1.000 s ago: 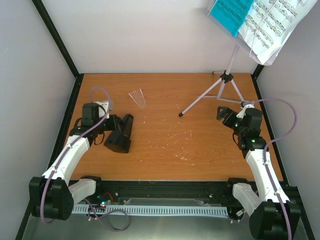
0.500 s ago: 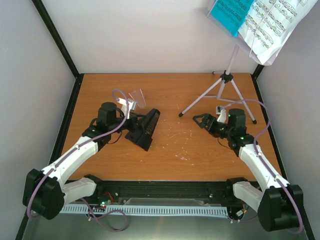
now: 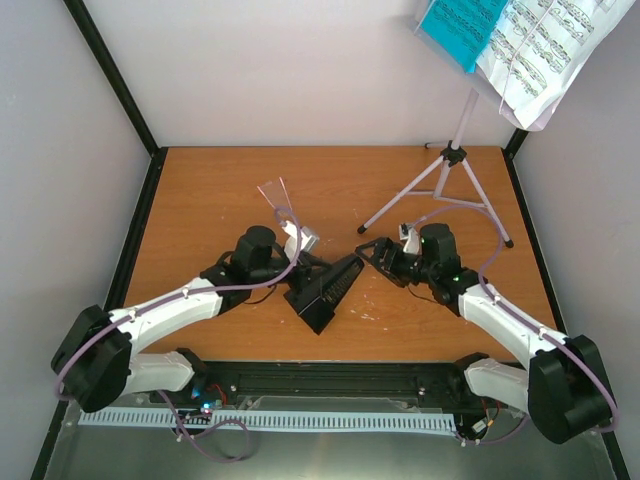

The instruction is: Pack up the instrument practice props

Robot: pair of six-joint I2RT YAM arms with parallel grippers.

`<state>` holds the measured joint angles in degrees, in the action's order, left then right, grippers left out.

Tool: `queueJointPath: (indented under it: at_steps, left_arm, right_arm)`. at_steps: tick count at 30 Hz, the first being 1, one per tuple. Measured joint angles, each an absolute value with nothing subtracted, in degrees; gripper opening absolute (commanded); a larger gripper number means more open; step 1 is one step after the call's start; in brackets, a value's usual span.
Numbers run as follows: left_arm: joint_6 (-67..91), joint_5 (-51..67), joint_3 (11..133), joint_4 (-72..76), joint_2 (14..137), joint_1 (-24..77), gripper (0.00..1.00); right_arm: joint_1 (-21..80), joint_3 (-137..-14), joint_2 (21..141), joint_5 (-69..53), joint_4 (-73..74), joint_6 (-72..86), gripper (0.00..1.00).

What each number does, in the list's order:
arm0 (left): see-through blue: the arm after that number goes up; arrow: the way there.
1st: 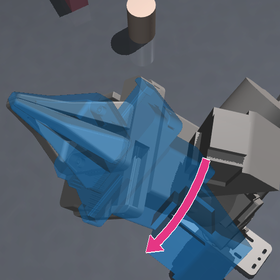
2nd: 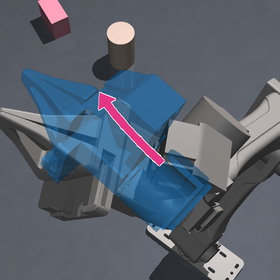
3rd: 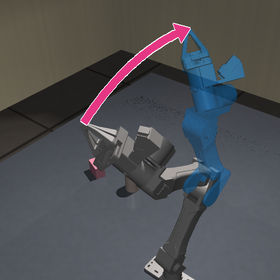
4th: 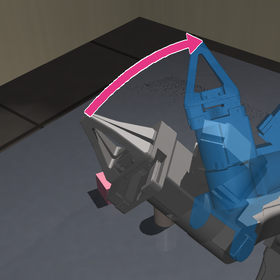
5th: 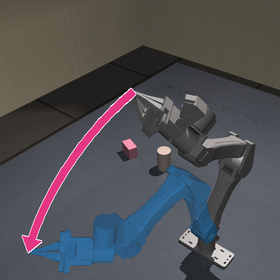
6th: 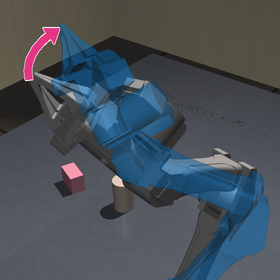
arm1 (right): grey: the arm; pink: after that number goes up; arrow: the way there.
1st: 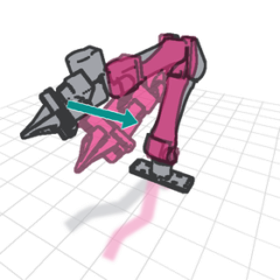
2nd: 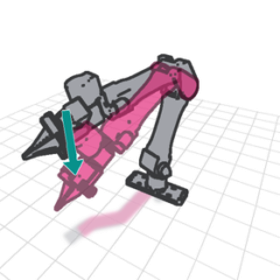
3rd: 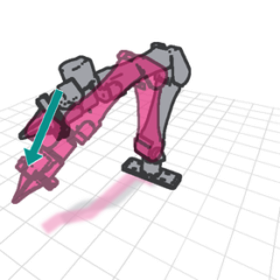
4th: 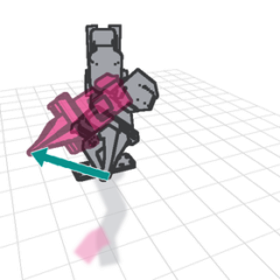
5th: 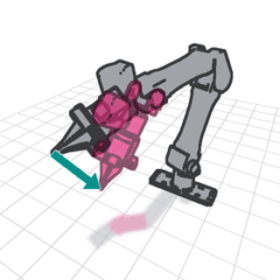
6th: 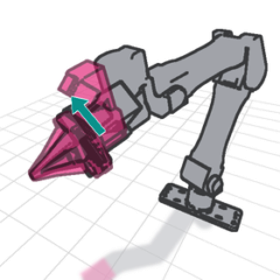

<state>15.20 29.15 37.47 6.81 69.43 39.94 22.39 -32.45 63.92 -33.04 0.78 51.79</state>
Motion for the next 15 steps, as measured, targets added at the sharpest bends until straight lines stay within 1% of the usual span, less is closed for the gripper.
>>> queueJointPath:
  at_steps: [15]
  left_arm:
    - [15.22,29.15,37.52,10.94,73.32,43.18,0.0]
  right_arm:
    - [25.47,-29.71,67.85,-30.85,-0.27,54.43,1.0]
